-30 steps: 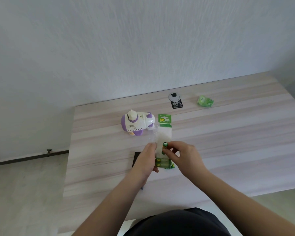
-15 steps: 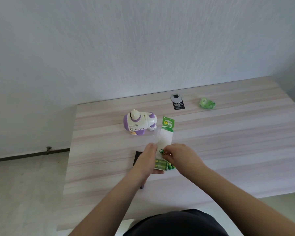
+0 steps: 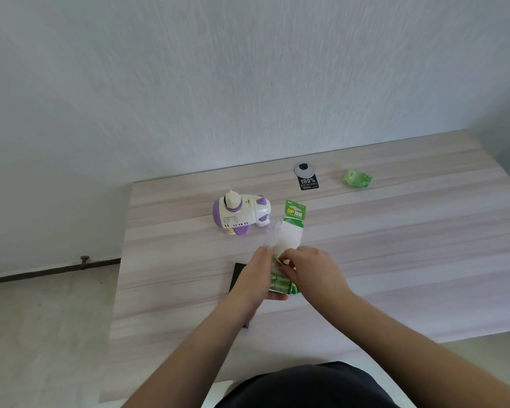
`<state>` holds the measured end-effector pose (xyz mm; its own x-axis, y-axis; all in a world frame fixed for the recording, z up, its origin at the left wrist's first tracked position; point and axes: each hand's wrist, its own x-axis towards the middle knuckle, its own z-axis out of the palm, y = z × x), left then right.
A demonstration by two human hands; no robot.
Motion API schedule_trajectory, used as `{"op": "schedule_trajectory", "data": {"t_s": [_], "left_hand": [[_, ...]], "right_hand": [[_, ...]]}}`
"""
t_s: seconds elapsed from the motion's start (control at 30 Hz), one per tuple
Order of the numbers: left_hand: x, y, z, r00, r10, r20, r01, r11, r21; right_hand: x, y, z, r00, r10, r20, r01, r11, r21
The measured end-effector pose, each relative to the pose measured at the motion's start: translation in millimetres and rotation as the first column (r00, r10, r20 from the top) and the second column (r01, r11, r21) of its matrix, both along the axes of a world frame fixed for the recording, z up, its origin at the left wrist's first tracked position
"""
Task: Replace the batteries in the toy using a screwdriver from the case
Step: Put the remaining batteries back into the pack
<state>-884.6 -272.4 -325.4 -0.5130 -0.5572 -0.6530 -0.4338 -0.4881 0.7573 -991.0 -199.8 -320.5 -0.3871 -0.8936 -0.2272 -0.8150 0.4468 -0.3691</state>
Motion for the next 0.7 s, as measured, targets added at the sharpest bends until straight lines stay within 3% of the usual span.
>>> {"op": "schedule_trajectory", "data": {"t_s": [0.17, 0.37, 0.57, 0.7], "left_hand": [[-1.5, -2.8, -2.0, 1.0, -0.01, -0.009, 0.01, 1.0, 0.011], [5.0, -10.0, -3.8, 0.984, 0.118, -0.132, -0.096, 0.981, 0.166], [8.8, -11.6, -9.9, 0.983, 0.031, -0.183, -0.023, 0.999, 0.044], [9.7, -14.1, -14.8, 0.99, 0.001, -0.143, -0.004, 1.0, -0.019]], "right_hand": [[-0.9, 1.1, -1.0, 0.996, 0.033, 0.078, -0.032, 0.999, -0.023], [-13.4, 5.2, 0.8, 0.985, 0.047, 0.166, -0.04, 0.998, -0.041], [-17.8, 4.1, 6.7, 0.953, -0.1, 0.287, 0.145, 0.979, -0.14], [-20.1, 4.8, 8.9, 0.955, -0.066, 0.291, 0.111, 0.984, -0.142]]}}
